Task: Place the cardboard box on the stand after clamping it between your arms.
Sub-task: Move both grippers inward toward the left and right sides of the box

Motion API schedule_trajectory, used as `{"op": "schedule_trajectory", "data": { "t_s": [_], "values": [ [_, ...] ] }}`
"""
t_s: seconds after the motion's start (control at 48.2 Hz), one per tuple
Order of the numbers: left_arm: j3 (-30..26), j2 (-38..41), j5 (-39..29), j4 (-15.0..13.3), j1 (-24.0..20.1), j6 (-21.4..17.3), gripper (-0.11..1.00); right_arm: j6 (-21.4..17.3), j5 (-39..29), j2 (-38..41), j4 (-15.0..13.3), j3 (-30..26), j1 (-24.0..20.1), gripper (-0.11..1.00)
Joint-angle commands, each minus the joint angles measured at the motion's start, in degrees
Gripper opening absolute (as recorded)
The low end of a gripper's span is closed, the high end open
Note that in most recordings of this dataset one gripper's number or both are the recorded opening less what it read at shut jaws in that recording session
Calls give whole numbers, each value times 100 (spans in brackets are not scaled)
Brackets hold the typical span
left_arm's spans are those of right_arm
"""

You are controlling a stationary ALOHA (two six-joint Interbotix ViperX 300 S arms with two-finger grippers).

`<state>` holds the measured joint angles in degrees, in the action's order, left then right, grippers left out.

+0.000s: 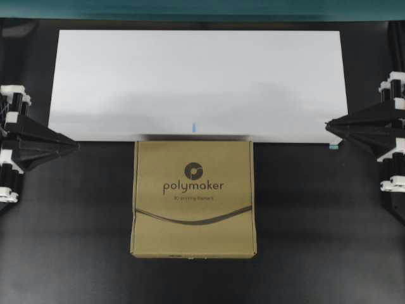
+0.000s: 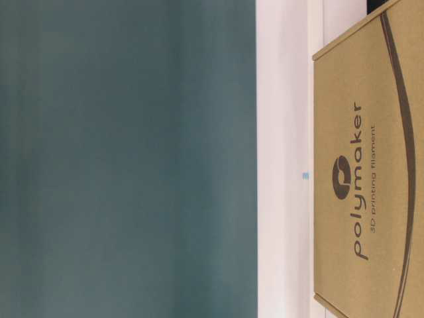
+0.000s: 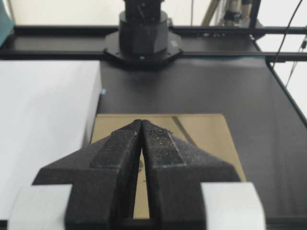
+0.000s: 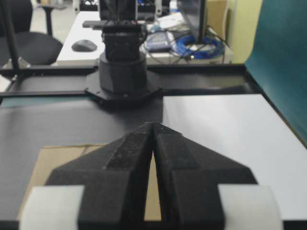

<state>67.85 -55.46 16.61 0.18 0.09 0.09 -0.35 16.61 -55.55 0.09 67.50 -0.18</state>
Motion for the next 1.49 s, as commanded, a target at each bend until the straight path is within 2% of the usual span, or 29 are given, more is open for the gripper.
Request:
{"op": "schedule_trajectory", "data": {
  "t_s": [0.0,0.083,0.166,0.228,0.415,0.54,0.643,0.726,0.955,1.121,1.224,1.39,1.473],
  "values": [
    [-220,62,-193,229,141,114,5,9,9,105,26,-53,53,2],
    [-325,114,-633,229,141,220,4,0,-237,123,114,-53,88,11],
    [-448,185,-1116,229,141,290,1,-9,-642,132,158,-62,70,2],
    [-536,255,-1547,237,141,316,1,-35,-1011,132,158,-79,35,0],
    [-633,334,-2505,229,229,510,1,-229,-2268,237,158,-132,-44,0],
    [-633,448,-2988,229,299,729,1,-352,-2795,404,167,-185,-211,0],
    [-624,633,-3437,229,316,747,1,-431,-3015,598,149,-220,-369,0],
    [-642,844,-3639,229,316,738,1,-448,-3129,809,149,-220,-439,0],
    [-686,1512,-3647,237,316,773,1,-563,-3296,1652,167,-325,-642,1],
    [-686,1916,-3568,237,316,791,3,-536,-3349,2320,149,-501,-747,10],
    [-668,2136,-3384,237,316,791,16,-536,-3349,2637,141,-571,-791,28],
    [-642,2663,-2830,237,316,826,64,-563,-3313,3120,141,-668,-835,68],
    [-668,3006,-2716,237,316,861,80,-563,-3252,3375,141,-703,-844,80]
  ]
}}
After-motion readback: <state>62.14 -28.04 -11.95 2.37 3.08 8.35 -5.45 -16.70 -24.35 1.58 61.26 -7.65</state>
